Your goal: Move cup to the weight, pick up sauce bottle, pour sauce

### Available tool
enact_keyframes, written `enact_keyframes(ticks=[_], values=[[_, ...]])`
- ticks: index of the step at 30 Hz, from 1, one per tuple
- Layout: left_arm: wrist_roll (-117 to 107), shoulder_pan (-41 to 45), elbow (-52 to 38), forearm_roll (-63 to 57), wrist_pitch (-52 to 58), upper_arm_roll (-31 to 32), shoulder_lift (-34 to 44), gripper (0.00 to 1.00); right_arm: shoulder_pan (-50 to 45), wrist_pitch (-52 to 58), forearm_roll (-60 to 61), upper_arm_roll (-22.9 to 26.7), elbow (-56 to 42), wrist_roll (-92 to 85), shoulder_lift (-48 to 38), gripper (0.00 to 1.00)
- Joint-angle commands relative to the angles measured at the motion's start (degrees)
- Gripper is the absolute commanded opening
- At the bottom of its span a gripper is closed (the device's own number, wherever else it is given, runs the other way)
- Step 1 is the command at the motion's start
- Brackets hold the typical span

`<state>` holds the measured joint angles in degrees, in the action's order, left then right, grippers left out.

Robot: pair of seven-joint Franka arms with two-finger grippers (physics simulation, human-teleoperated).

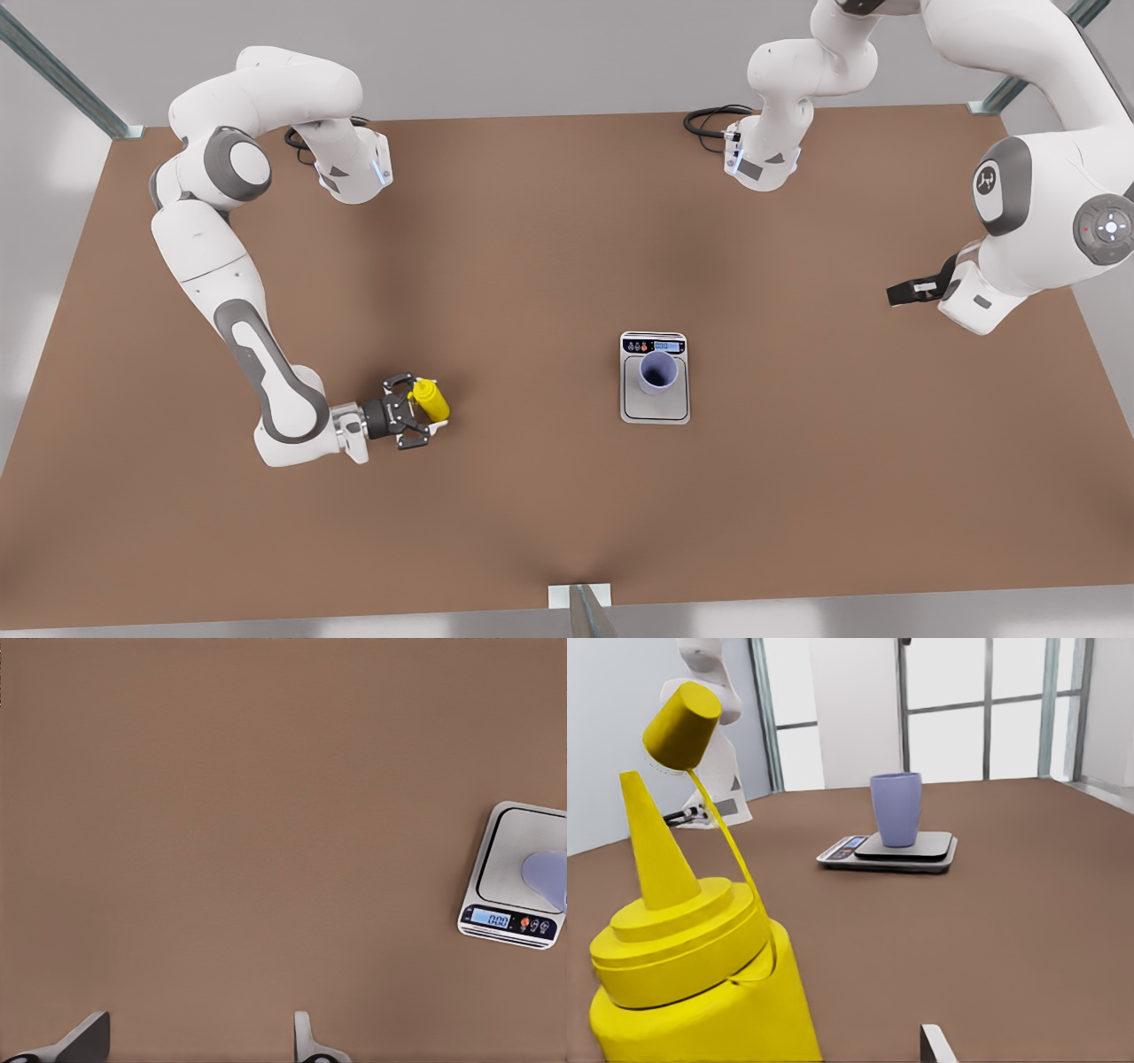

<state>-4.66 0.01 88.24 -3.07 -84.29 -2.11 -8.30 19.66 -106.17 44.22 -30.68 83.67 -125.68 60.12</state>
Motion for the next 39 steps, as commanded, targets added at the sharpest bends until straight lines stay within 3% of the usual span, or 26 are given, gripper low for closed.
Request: enact_keyframes(ticks=[1,24,28,29,31,32,35,37,39], values=[[0.0,-0.01,0.0,-0.01,0.0,0.0,-0.04,1.0,0.03,0.0,-0.01,0.01,0.0,-0.09,0.0,1.0],[0.0,0.17,0.0,-0.01,0.0,0.09,0.04,1.0,3.46,4.74,-1.24,2.99,0.88,-0.53,-0.53,1.0],[0.09,0.17,0.0,-0.01,0.0,0.09,-0.04,1.0,7.85,8.61,-6.86,4.22,1.41,0.26,-1.93,1.0],[0.09,0.17,0.0,-0.01,0.0,0.09,-0.13,1.0,7.94,10.46,-7.65,6.41,1.32,2.72,-4.22,1.0],[0.09,0.17,0.0,-0.01,0.0,0.09,-0.13,1.0,7.32,12.13,-14.77,11.25,0.44,20.46,-14.94,1.0],[0.0,0.17,0.0,-0.01,0.0,0.09,-0.13,1.0,6.63,11.69,-18.64,11.34,-2.19,32.94,-17.67,1.0],[-0.09,0.17,0.0,-0.01,0.09,0.0,-0.13,1.0,4.25,5.9,-33.13,11.43,-10.72,67.98,-20.57,1.0],[0.0,0.17,0.0,-0.01,0.0,0.09,-0.57,1.0,1.7,3.69,-47.11,11.08,-16.08,102.9,-21.54,1.0],[0.0,0.17,-0.09,-0.01,0.0,0.09,-0.57,1.0,-0.06,4.39,-51.24,11.26,-16.17,122.86,-24.52,1.0]])
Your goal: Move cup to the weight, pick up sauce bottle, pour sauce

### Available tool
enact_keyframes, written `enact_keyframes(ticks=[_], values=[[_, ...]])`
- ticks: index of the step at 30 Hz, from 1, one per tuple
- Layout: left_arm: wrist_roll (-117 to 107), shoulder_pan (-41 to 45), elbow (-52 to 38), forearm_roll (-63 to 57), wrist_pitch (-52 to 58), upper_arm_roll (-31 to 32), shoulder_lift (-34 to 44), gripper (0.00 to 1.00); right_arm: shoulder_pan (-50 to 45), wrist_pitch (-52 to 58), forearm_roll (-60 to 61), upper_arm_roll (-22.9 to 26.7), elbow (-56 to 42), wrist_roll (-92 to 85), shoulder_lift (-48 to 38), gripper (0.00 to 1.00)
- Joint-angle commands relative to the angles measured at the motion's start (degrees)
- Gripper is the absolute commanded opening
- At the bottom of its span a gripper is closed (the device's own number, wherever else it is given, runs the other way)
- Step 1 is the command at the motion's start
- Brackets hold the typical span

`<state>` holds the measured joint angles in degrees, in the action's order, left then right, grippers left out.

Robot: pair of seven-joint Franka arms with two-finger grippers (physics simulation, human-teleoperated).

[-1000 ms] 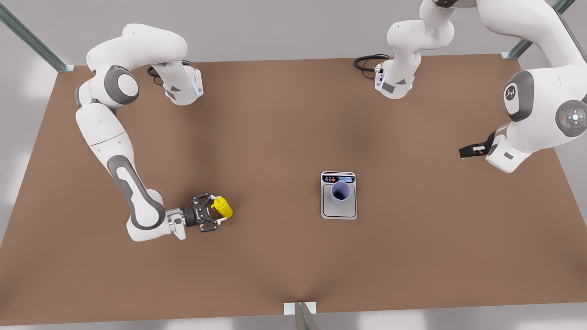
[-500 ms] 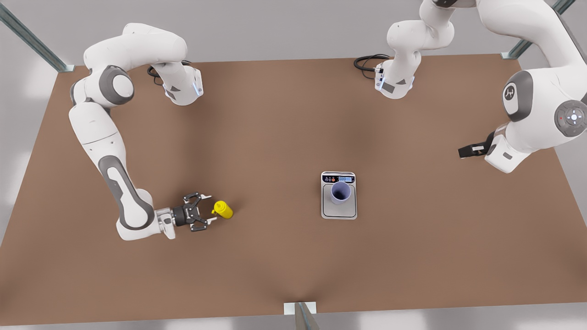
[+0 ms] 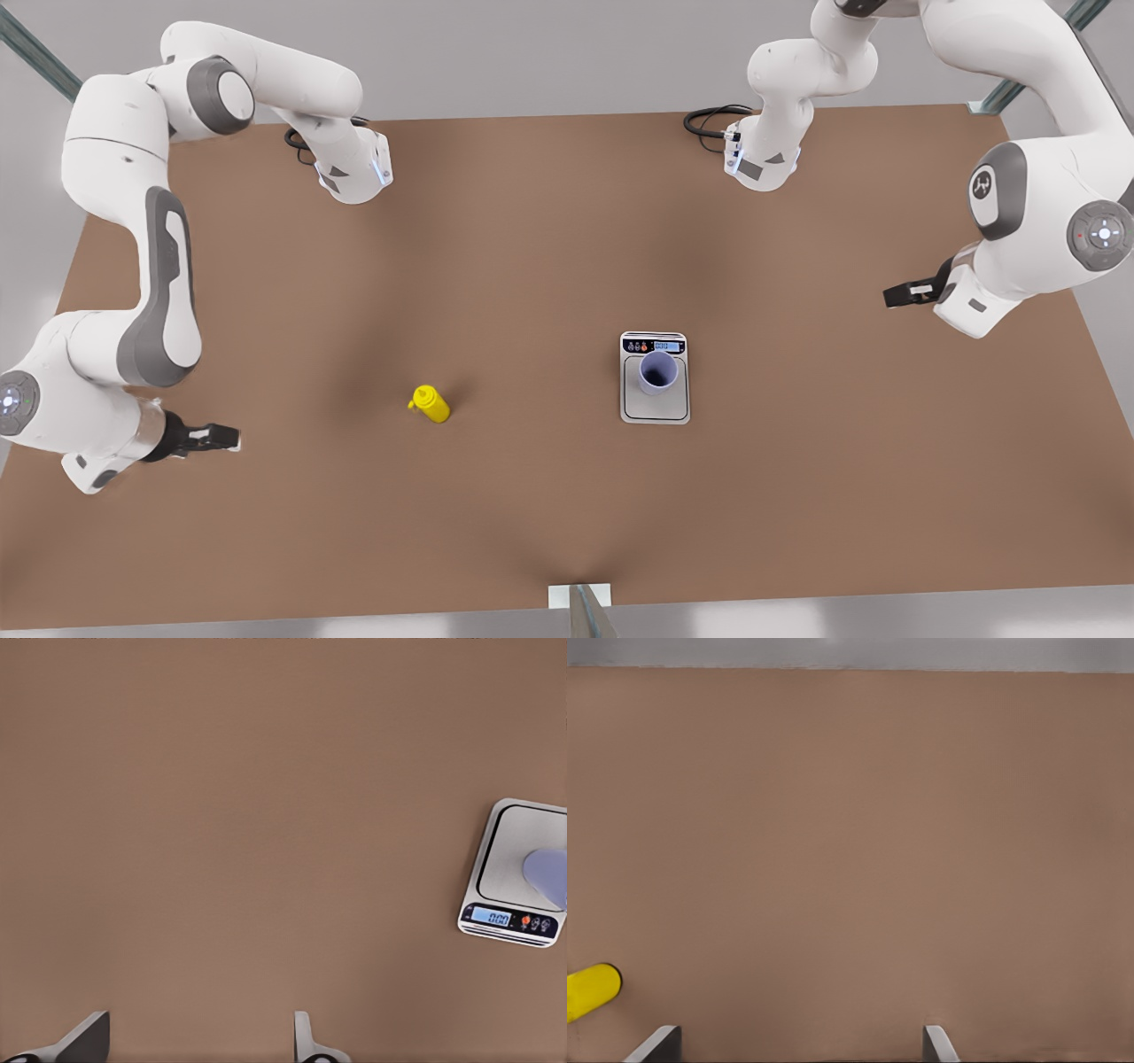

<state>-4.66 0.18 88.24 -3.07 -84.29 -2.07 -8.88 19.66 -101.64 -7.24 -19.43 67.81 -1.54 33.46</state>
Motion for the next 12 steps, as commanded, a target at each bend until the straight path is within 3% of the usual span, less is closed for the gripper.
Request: enact_keyframes(ticks=[1,2,3,4,5,12], values=[[0.0,0.0,-0.08,-0.01,0.0,-0.04,0.0,1.0,-0.15,0.04,0.12,0.18,0.56,0.4,-1.29,1.0],[0.0,0.0,-0.08,-0.01,0.0,-0.04,0.0,1.0,-5.58,2.94,1.27,5.97,1.44,0.31,-4.89,1.0],[0.0,0.0,-0.08,-0.01,0.0,0.05,0.0,1.0,-13.84,3.29,3.02,14.76,2.32,0.31,-7.62,1.0],[0.0,0.0,-0.08,-0.01,0.0,0.05,0.0,1.0,-24.39,3.91,10.04,27.59,2.94,0.22,-8.85,1.0],[0.0,0.0,0.0,-0.01,0.0,-0.04,0.0,1.0,-28.88,4.0,13.48,33.05,3.29,0.22,-9.55,1.0],[-0.09,0.0,0.0,-0.01,0.0,0.05,0.09,1.0,-29.06,3.03,13.4,32.62,9.88,-0.21,-16.15,1.0]])
